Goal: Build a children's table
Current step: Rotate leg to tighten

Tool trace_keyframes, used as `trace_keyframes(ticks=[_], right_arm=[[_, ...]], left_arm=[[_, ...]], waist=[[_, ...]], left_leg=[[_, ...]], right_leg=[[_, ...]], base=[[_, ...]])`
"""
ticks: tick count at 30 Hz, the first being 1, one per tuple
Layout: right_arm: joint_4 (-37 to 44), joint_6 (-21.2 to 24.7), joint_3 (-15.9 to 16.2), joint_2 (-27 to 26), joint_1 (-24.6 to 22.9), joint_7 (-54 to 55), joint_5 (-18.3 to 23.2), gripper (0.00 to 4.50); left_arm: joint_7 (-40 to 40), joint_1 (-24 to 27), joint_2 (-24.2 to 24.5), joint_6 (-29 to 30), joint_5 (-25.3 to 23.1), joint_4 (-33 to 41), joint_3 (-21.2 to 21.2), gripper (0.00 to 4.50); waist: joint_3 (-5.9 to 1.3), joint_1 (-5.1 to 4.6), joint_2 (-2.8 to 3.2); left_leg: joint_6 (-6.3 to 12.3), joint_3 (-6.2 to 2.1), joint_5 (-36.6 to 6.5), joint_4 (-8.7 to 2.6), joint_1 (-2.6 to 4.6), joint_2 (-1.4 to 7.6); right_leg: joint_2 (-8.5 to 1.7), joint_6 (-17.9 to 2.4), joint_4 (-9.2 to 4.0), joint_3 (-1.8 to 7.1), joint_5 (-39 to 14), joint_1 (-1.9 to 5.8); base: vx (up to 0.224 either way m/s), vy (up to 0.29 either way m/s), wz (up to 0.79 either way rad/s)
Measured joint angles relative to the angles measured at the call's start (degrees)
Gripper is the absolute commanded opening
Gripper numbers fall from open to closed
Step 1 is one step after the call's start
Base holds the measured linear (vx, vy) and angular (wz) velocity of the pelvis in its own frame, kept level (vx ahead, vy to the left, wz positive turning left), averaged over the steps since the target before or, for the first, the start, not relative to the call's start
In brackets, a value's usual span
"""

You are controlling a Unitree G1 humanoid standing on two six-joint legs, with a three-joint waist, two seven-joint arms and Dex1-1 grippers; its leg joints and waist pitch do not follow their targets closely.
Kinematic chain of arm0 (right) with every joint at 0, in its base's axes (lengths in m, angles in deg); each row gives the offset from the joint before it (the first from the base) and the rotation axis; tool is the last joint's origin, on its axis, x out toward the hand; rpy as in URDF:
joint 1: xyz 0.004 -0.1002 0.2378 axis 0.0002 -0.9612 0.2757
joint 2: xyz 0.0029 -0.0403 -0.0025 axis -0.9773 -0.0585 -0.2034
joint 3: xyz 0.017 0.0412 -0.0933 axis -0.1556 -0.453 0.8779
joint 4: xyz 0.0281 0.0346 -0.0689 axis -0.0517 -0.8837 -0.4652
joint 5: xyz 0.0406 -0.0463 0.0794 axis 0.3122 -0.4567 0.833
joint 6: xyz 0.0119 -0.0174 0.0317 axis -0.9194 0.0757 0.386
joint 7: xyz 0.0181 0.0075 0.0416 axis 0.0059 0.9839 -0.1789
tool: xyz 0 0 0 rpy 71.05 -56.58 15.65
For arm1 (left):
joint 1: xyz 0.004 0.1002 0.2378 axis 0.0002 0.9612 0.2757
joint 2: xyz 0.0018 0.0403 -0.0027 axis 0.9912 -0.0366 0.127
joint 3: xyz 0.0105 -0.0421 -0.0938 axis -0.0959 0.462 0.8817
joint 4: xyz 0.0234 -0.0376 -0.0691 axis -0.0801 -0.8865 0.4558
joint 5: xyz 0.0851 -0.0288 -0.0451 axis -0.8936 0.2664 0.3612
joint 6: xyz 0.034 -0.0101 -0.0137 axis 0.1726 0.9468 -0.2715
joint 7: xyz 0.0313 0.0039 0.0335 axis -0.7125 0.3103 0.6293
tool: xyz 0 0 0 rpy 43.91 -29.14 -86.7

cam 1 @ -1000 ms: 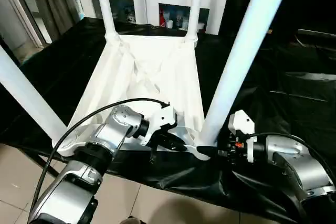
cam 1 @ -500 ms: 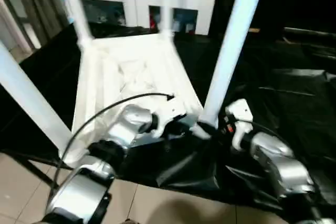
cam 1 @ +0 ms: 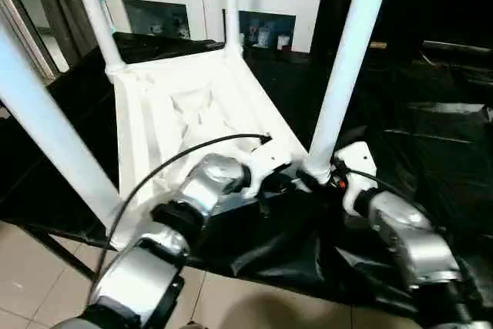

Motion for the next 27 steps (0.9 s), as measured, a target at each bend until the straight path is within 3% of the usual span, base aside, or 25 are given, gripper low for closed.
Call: trace_keyframes(ticks=[3,10,18,27], right_arm=[[1.26,-1.65,2.04,4.75,-1.23,-8.64,1.65,3.84],[2.95,-1.86,4.43,9.36,-1.47,-21.48,4.72,3.84],[2.73,-2.01,5.4,10.33,-1.45,-24.78,5.01,3.84],[2.11,-2.34,5.51,9.6,-0.97,-25.15,5.18,3.02]], left_arm=[[-7.66,2.15,3.25,-1.41,1.42,3.06,-0.43,0.0],[-20.25,4.25,8.13,-2.48,3.73,6.7,-1.21,0.0],[-21.5,4.38,9.56,-2.24,4.21,7.27,-1.06,0.0],[-22.66,4.66,9.64,-1.92,4.58,7.81,-1.01,0.0]], waist=[[0.01,0.3,0.03],[0.22,1.44,-0.24],[0.45,1.28,-0.59],[0.45,1.29,-0.59]], left_leg=[[0.04,0.0,0.02,-0.07,0.0,0.04],[0.07,0.12,0.03,0.05,-0.11,0.04],[0.06,0.12,0.04,0.04,-0.1,0.08],[0.07,0.13,0.04,0.04,-0.12,0.08]], right_leg=[[0.0,0.08,0.02,-0.08,-0.05,0.0],[-0.06,0.06,0.03,-0.05,-0.04,-0.02],[-0.03,0.06,0.17,-0.04,-0.04,-0.13],[-0.02,0.06,0.16,-0.02,-0.04,-0.16]], base=[[0.0,0.0,0.0],[0.0,0.0,0.0],[0.0,0.0,0.0],[0.0,0.0,0.0]])
